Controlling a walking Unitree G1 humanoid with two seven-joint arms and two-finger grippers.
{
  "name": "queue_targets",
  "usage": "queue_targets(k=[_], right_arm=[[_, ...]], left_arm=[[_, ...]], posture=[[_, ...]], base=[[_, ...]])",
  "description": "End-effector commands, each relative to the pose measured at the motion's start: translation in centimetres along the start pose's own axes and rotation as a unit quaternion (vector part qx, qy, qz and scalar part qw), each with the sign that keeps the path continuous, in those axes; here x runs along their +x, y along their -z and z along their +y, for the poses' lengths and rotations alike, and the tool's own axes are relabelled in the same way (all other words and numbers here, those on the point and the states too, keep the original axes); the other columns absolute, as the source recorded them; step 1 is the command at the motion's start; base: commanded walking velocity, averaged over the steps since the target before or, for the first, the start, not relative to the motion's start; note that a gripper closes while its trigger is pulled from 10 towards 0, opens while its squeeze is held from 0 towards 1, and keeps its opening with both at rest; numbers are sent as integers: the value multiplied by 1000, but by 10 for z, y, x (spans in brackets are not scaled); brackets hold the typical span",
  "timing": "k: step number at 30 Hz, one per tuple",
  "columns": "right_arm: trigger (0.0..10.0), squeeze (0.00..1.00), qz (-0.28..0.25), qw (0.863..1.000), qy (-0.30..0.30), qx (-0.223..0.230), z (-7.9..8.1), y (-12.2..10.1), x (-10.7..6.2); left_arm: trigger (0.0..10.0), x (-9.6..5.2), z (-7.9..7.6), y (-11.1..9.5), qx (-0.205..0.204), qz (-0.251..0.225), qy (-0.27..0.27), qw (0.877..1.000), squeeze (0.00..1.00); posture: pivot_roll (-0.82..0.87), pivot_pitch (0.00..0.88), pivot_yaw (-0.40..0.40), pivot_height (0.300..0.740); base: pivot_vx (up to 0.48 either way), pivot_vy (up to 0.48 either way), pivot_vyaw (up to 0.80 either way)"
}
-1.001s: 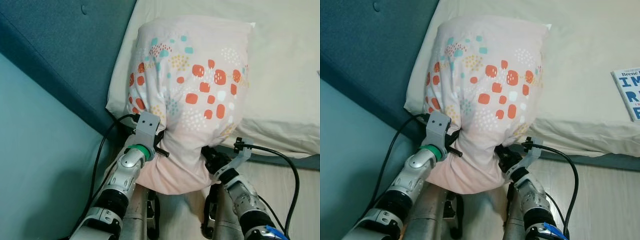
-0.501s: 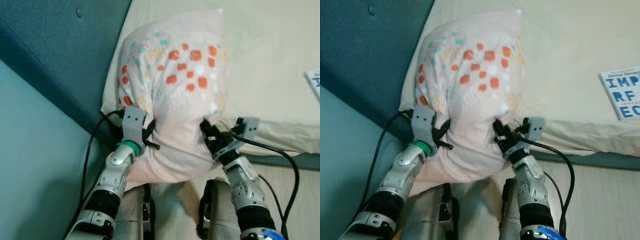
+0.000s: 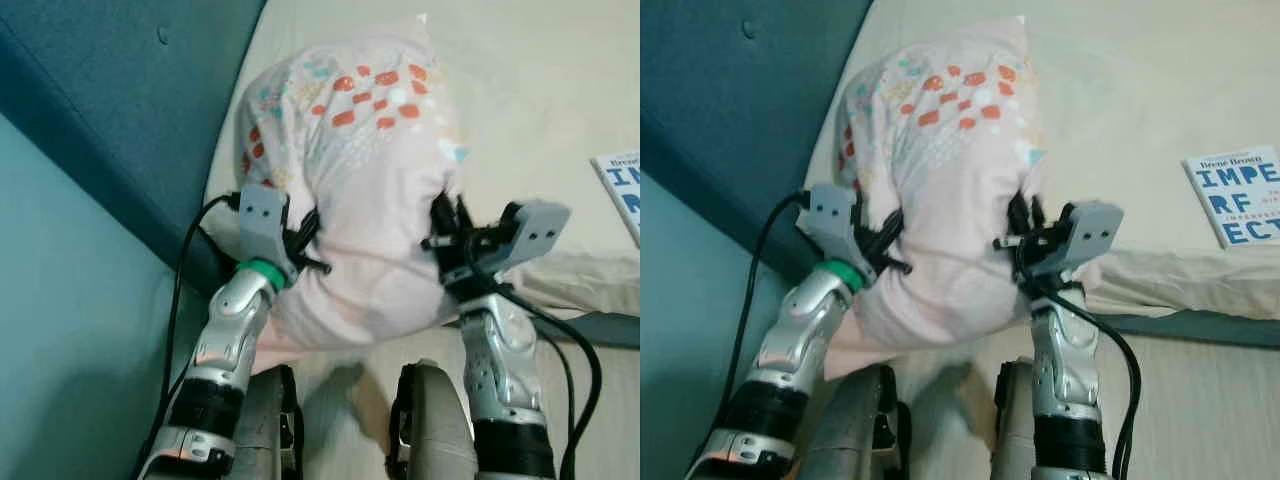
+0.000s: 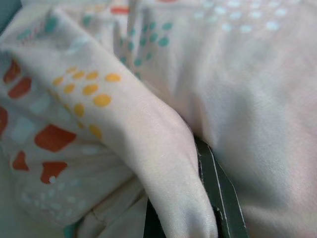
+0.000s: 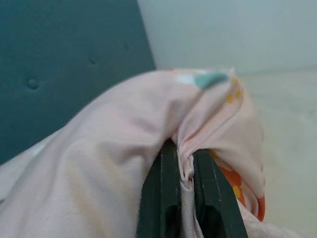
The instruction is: Clean up the room
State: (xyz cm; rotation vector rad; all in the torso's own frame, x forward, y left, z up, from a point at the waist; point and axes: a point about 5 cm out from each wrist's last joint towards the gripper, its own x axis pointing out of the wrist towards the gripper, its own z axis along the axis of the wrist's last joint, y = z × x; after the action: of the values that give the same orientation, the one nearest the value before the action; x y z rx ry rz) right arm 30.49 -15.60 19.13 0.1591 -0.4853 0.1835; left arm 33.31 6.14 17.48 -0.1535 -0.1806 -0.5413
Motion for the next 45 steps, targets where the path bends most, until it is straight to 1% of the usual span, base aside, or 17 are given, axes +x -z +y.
queue_targets(k=[1,3,5,6,8,11,12,13,22,26,29,34,36,41,43,44,45], right_arm=[[10000,0,0,1000,-23,-9,14,-1,3],[10000,0,6,999,-16,-28,13,3,0],[10000,0,14,999,-11,-29,12,5,-2],[10000,0,33,999,-2,-26,11,13,-8],[10000,0,44,999,4,-23,11,17,-12],[10000,0,53,998,9,-20,11,21,-15],[10000,0,66,998,17,-16,10,28,-20],[10000,0,70,997,20,-15,9,30,-21],[10000,0,81,996,35,-27,7,36,-22],[10000,0,107,992,61,-35,-1,48,-32],[10000,0,113,990,72,-37,-5,50,-35],[10000,0,119,989,79,-38,-7,53,-37],[10000,0,138,986,91,-34,-9,59,-40],[10000,0,137,985,95,-39,-10,61,-43],[10000,0,139,985,88,-48,-8,62,-45],[10000,0,139,985,88,-48,-8,62,-45],[10000,0,140,985,79,-56,-7,62,-45]], left_arm=[[10000,5,-15,-4,-1,-9,31,999,0],[10000,2,-14,2,20,5,30,999,0],[10000,0,-14,5,28,13,30,999,0],[10000,-3,-14,11,43,27,30,998,0],[10000,-5,-14,15,51,37,30,998,0],[10000,-7,-14,16,51,42,29,997,0],[10000,-7,-14,17,49,45,26,997,0],[10000,-7,-14,16,48,45,25,998,0],[10000,-5,-17,15,50,42,26,998,0],[10000,-7,-24,28,58,65,44,995,0],[10000,-8,-27,30,59,67,48,995,0],[10000,-8,-28,32,57,70,49,995,0],[10000,-10,-26,35,60,75,44,994,0],[10000,-13,-20,38,56,76,26,995,0],[10000,-16,-15,39,75,76,18,994,0],[10000,-16,-15,39,75,76,18,994,0],[10000,-17,-13,40,87,76,16,993,0]], posture=[[1,133,114,631],[1,136,114,640],[3,139,114,645],[3,140,113,655],[3,141,113,665],[4,145,112,675],[7,146,112,685],[7,147,112,690],[8,148,115,720],[8,150,115,740],[5,151,117,740],[4,151,118,740],[4,150,118,740],[5,153,116,740],[3,153,113,740],[3,153,113,740],[1,153,112,740]], base=[[0,0,0],[0,0,0],[0,0,0],[0,0,0],[0,0,0],[0,0,0],[0,0,0],[0,0,0],[0,0,0],[0,0,0],[0,0,0],[0,0,0],[0,0,0],[0,0,0],[0,0,0],[0,0,0],[0,0,0]])
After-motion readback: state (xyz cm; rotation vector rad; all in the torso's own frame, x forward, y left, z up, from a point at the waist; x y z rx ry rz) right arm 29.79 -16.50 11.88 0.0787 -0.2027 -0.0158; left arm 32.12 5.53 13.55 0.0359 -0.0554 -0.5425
